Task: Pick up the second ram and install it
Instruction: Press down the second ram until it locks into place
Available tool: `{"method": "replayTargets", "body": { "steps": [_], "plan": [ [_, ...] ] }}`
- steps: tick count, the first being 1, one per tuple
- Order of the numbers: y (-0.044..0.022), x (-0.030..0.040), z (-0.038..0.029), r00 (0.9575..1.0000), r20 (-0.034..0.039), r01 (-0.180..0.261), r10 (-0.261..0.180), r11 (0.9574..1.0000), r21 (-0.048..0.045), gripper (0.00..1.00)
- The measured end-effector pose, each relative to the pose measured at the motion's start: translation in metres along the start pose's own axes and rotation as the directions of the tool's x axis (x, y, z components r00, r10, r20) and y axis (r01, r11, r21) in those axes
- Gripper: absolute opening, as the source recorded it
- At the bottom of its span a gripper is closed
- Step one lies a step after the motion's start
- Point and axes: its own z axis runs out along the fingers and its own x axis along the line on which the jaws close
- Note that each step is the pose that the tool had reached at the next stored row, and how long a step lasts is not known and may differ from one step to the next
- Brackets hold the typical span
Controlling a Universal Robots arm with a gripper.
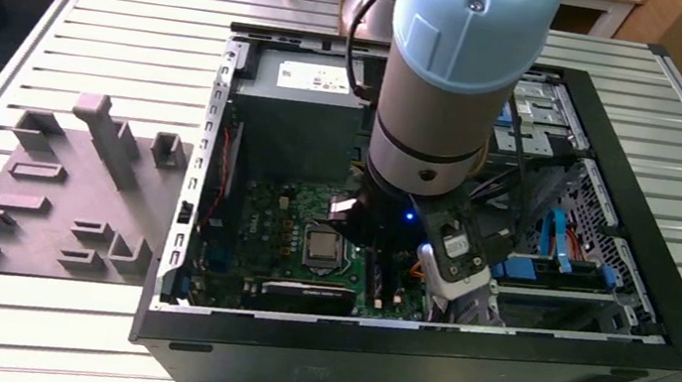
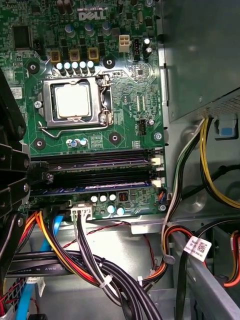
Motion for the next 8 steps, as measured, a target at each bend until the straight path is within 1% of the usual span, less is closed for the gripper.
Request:
{"method": "replayTargets", "body": {
  "steps": [8],
  "plan": [
    [-0.0019,-0.0003,0.0012,1.0000,0.0000,0.000,0.000,1.0000,-0.0001,0.11]
  ]
}}
